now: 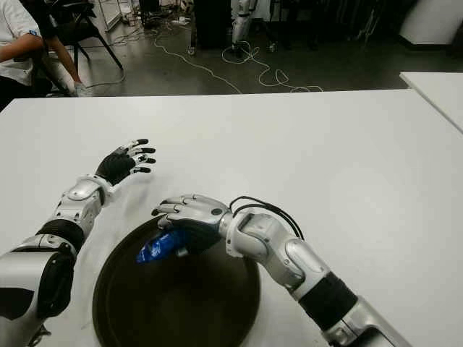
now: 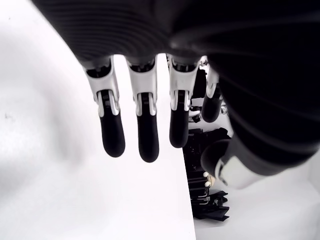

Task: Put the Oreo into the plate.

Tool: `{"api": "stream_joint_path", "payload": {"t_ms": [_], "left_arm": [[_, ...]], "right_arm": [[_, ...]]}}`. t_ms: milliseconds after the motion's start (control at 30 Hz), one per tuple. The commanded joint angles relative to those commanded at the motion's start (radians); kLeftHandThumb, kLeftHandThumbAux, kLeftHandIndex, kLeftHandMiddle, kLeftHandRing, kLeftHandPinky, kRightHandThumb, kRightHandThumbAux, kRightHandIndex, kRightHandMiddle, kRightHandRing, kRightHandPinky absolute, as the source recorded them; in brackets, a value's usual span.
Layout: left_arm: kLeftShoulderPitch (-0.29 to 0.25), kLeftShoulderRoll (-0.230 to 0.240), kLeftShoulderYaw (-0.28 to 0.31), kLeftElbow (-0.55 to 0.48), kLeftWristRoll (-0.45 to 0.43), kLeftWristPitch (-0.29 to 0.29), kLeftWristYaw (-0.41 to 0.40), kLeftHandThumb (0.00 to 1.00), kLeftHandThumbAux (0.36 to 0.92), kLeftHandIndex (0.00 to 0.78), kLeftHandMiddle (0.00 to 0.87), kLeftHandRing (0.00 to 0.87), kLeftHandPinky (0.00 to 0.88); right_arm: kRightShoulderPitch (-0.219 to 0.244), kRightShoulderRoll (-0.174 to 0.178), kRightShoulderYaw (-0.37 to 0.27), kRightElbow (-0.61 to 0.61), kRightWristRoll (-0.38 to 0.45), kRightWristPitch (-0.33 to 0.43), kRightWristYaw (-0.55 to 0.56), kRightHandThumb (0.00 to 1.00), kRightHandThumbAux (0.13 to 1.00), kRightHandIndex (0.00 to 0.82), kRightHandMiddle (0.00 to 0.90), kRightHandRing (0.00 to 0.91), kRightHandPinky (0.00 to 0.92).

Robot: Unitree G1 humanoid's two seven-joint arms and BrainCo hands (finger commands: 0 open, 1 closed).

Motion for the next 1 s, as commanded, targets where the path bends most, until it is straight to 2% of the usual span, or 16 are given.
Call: {"api": "stream_joint_path", "payload": {"t_ms": [100,233,533,800,1000], "left_arm": [[-0.001,0.0,-0.001,0.0,0.001,0.0,0.0,0.0,0.674,0.138,0.233,0.279,0.329],[-0.001,0.0,-0.002,0.0,0.001,0.001,-0.001,0.0,0.672,0.136,0.231,0.276,0.322],[0.0,-0.001,-0.001,0.001,-0.003,0.0,-0.003,0.0,0.681,0.136,0.232,0.27,0.308],[0.001,-0.002,0.002,0.002,-0.005,-0.004,-0.006,0.0,0.656,0.137,0.232,0.274,0.32],[0.0,-0.001,0.0,0.003,-0.003,-0.005,-0.007,0.0,0.66,0.133,0.223,0.265,0.308]], "right_arm": [[0.0,0.0,-0.001,-0.003,-0.003,0.001,0.003,0.0,0.65,0.0,0.0,0.0,0.026],[-0.008,0.009,0.016,0.056,-0.028,-0.019,-0.04,0.0,0.65,0.0,0.0,0.0,0.029],[-0.013,0.002,0.017,0.074,-0.031,-0.045,-0.078,0.0,0.659,0.0,0.004,0.0,0.029],[-0.014,0.004,0.014,0.066,-0.026,-0.041,-0.076,0.0,0.663,0.0,0.0,0.0,0.025],[-0.022,0.001,0.014,0.066,-0.027,-0.034,-0.063,0.0,0.676,0.0,0.0,0.0,0.003]]}}
